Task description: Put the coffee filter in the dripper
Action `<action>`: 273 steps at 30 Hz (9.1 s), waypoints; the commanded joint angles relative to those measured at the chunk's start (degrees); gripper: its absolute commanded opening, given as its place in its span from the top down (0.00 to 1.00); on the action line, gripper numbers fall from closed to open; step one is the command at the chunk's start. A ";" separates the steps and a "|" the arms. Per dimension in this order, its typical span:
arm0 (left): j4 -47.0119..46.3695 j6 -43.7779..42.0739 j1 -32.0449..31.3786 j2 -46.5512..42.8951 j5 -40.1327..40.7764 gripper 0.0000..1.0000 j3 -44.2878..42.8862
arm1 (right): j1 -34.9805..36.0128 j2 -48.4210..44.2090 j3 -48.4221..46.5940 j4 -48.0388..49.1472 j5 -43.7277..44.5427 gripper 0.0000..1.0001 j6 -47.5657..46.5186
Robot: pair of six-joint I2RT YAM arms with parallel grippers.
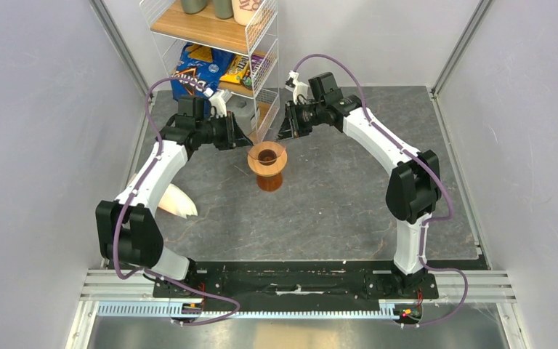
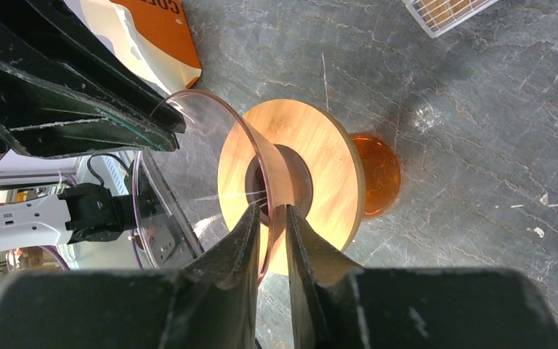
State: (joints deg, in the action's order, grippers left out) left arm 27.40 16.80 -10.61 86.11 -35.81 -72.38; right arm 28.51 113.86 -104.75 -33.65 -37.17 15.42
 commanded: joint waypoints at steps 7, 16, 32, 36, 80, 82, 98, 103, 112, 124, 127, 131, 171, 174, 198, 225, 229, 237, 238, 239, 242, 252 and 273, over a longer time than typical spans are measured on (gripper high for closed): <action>6.64 -3.93 -0.64 1.81 4.82 0.72 -1.02 | 0.40 3.04 -1.89 -3.08 1.95 0.73 -2.38; 7.25 -2.93 -0.64 0.48 4.17 0.53 -3.02 | 0.43 1.27 -2.09 -3.46 1.05 0.39 -1.11; 9.25 -3.17 -0.46 -1.86 4.37 0.39 -5.76 | 0.40 -1.67 -3.87 -5.02 -2.18 0.26 1.01; 8.75 -2.64 -0.46 -2.06 3.29 0.44 -5.88 | 0.42 -1.97 -4.23 -5.09 -2.54 0.27 1.60; 6.96 -1.29 -0.55 3.30 4.82 0.84 -5.89 | 0.12 2.31 -3.45 -5.68 1.90 0.80 -1.80; 7.02 -1.16 -0.59 3.64 4.85 0.84 -5.76 | 0.18 2.57 -3.27 -5.72 2.09 0.80 -1.57; 8.09 -1.37 -0.55 5.55 5.54 0.85 -4.87 | 0.05 3.52 -4.72 -7.09 1.33 0.79 -1.60; 8.11 -1.51 -0.55 4.11 4.96 0.73 -5.92 | 0.06 2.66 -6.19 -7.00 0.06 0.70 -1.13; 8.37 -1.24 -0.59 2.04 4.20 0.53 -9.50 | 0.05 1.06 -8.23 -5.99 -1.55 0.50 1.11; 12.08 -4.11 0.72 -2.71 2.50 0.19 -13.01 | 0.11 -3.80 -9.93 -4.31 -3.03 0.09 1.08; 14.38 -6.60 3.29 -5.62 1.24 0.16 -13.60 | -0.04 -6.49 -9.95 -4.58 -2.48 0.03 -0.19; 19.12 -9.93 7.44 -9.87 0.09 0.15 -13.82 | -0.12 -10.41 -8.30 -4.76 -1.60 0.03 -1.79; 67.00 -124.27 17.27 8.89 20.60 0.49 -14.96 | 4.97 -32.55 18.08 -8.35 2.26 0.03 -17.97; 67.01 -124.75 17.72 9.94 21.40 0.58 -14.50 | 4.96 -32.65 18.24 -8.45 2.34 0.03 -18.23; 66.94 -120.86 18.26 14.34 23.21 0.60 -13.77 | 5.00 -32.48 18.53 -8.80 2.11 0.03 -18.33; 65.15 -120.47 18.32 17.34 25.19 0.73 -14.37 | 4.90 -31.22 17.92 -8.63 2.63 0.03 -17.88; 65.76 -120.59 18.27 17.02 24.48 0.82 -14.72 | 4.90 -30.94 17.91 -8.56 2.43 0.03 -17.54; 64.32 -119.63 18.27 15.47 23.07 0.98 -14.98 | 4.89 -30.76 18.48 -8.02 1.38 0.03 -16.41; 64.28 -119.48 18.21 15.32 22.93 0.98 -15.07 | 4.96 -30.68 18.53 -8.00 1.40 0.03 -16.40; 64.31 -119.37 18.23 15.02 22.70 0.98 -15.22 | 5.01 -30.72 18.53 -8.01 1.37 0.03 -16.42; 64.31 -119.37 18.30 14.24 21.47 0.98 -15.79 | 4.95 -30.56 18.44 -8.01 1.15 0.03 -16.33; 63.58 -119.32 18.18 13.16 20.95 0.98 -14.75 | 4.89 -30.36 18.35 -7.84 0.90 0.03 -16.23; 58.03 -117.83 18.15 13.03 22.98 0.58 -10.68 | 4.90 -29.53 17.76 -7.84 0.43 0.03 -15.67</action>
State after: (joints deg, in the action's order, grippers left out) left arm 86.67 -102.08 7.38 99.44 -13.43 -83.02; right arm 33.54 84.33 -86.59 -42.98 -36.14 -0.58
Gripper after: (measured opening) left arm 0.413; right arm 0.968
